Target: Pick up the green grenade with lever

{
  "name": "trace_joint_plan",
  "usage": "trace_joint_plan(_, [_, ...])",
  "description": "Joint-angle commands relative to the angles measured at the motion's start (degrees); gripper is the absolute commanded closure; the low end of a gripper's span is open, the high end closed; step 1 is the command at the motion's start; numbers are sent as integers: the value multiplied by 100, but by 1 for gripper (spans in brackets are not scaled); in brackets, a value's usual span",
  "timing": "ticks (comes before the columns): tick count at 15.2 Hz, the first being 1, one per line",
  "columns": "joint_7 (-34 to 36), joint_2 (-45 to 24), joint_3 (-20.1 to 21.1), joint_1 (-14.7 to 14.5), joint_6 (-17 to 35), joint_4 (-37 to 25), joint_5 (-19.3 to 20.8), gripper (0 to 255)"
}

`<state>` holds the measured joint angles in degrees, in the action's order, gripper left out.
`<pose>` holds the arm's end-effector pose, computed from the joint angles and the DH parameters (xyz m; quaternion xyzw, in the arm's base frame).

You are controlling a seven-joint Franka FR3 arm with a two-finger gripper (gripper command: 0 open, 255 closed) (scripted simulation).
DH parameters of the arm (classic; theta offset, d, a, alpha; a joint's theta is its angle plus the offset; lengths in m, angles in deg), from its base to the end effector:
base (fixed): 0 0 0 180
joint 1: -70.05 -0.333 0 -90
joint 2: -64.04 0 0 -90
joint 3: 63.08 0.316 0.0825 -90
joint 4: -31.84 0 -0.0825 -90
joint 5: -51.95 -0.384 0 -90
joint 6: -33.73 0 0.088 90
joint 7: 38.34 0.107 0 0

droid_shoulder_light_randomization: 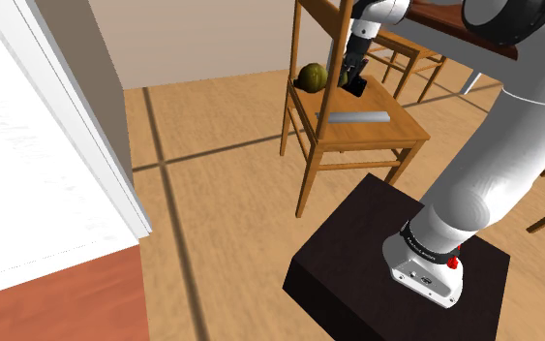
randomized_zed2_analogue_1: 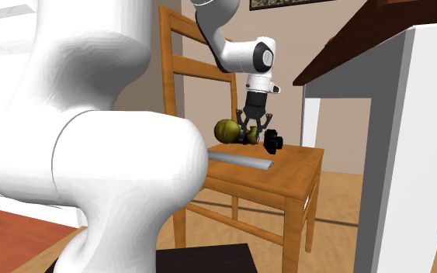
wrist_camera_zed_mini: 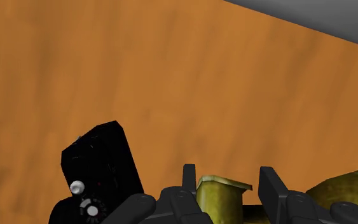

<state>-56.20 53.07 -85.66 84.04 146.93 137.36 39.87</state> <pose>0.4983 -0.3396 0.4269 -0.9773 0.2026 -0.0093 0.0619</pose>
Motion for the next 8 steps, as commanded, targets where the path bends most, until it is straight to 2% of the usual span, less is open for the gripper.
trace_joint_plan(1, [38,63,-7,-6,-140,-84,36,255])
trace_joint_plan(8, [137,184,-24,-7,-635,-475,118,255])
